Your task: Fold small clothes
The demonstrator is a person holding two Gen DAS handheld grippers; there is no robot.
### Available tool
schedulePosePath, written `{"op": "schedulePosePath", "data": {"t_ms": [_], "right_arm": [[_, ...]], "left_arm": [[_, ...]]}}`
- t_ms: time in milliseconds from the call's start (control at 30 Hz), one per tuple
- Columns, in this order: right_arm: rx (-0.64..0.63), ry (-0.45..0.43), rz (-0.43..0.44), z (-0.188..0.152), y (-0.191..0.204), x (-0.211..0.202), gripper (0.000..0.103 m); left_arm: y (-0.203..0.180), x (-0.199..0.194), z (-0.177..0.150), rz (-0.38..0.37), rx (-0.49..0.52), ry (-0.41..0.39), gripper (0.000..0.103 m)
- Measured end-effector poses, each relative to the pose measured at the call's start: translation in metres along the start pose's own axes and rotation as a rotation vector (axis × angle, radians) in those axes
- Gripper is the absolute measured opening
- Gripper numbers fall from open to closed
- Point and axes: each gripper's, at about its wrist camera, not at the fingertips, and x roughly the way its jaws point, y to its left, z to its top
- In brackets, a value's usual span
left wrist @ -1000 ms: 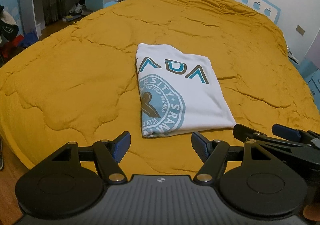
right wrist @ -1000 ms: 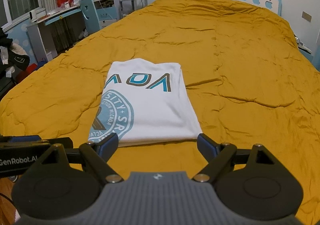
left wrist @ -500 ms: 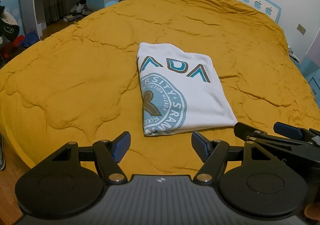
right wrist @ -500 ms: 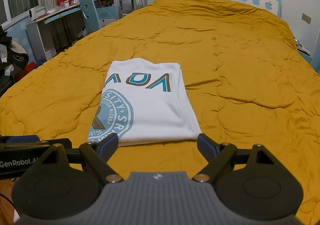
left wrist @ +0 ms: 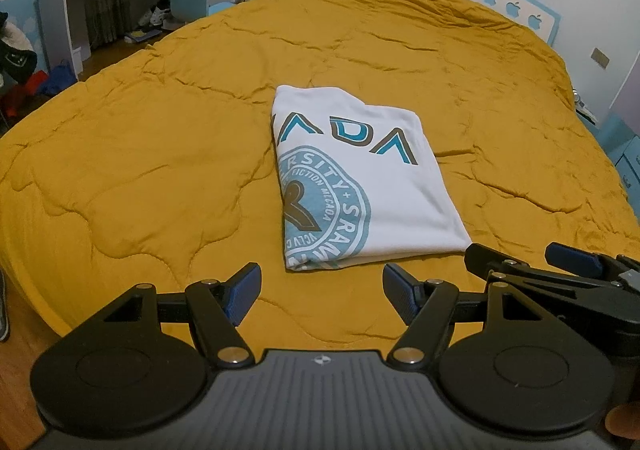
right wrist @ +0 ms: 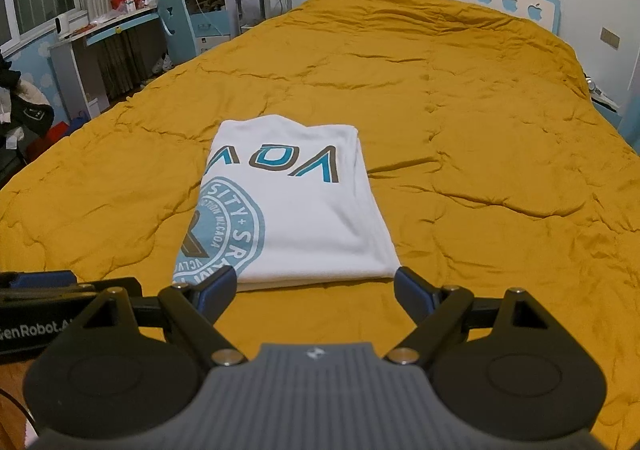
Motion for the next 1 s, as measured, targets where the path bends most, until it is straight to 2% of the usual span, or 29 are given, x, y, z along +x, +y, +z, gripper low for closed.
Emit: {"op": "schedulePosePath", "data": {"t_ms": [1000], "right_arm": [[-0.005,0.016,-0.018,0.0025,-0.0011,0.0009,0.082]], "left_arm": [[-0.0011,0.0031,0.0058,-0.01,0.004,0.02,0.079]]}}
